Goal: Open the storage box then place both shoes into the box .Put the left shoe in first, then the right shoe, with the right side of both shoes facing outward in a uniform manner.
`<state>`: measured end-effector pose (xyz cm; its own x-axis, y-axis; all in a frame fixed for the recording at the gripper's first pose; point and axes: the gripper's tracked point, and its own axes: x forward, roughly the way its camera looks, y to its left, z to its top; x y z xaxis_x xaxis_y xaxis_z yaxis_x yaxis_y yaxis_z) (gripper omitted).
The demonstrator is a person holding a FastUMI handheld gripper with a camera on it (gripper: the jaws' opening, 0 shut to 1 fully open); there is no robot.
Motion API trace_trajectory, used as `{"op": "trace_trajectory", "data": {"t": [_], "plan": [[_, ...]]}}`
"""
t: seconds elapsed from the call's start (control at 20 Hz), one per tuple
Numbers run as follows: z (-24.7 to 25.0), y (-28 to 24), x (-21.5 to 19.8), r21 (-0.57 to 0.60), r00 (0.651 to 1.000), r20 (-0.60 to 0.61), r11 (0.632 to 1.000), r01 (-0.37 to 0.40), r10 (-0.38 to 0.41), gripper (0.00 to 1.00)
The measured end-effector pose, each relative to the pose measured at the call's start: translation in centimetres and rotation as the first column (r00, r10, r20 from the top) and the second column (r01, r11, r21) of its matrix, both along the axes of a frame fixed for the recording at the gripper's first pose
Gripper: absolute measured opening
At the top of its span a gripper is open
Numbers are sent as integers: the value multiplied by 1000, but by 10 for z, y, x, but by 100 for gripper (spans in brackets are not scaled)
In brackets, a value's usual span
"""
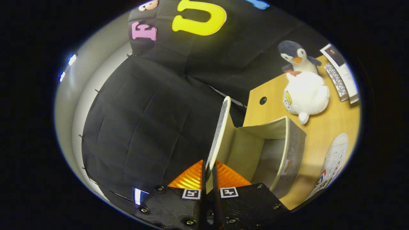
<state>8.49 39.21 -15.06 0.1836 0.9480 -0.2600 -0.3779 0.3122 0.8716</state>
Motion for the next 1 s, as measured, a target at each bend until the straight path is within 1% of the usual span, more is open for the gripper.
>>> {"op": "trace_trajectory", "data": {"t": [0.25,0.4,0.45,0.55,0.6,0.65,0.7,0.8,0.9,1.0], "plan": [[27,54,-10,-62,994,98,997,-50,56,11],[34,92,-18,-93,988,123,992,-80,92,11],[38,101,-20,-99,985,136,991,-89,102,14],[35,127,-26,-125,980,159,987,-103,122,14],[32,140,-26,-139,976,173,985,-107,131,22],[41,143,-27,-145,972,186,983,-115,142,22],[40,149,-26,-154,969,195,980,-123,152,37],[31,174,-34,-168,966,199,977,-134,167,40],[28,186,-39,-173,966,191,974,-144,177,70],[28,183,-42,-184,965,191,972,-145,180,71]]}}
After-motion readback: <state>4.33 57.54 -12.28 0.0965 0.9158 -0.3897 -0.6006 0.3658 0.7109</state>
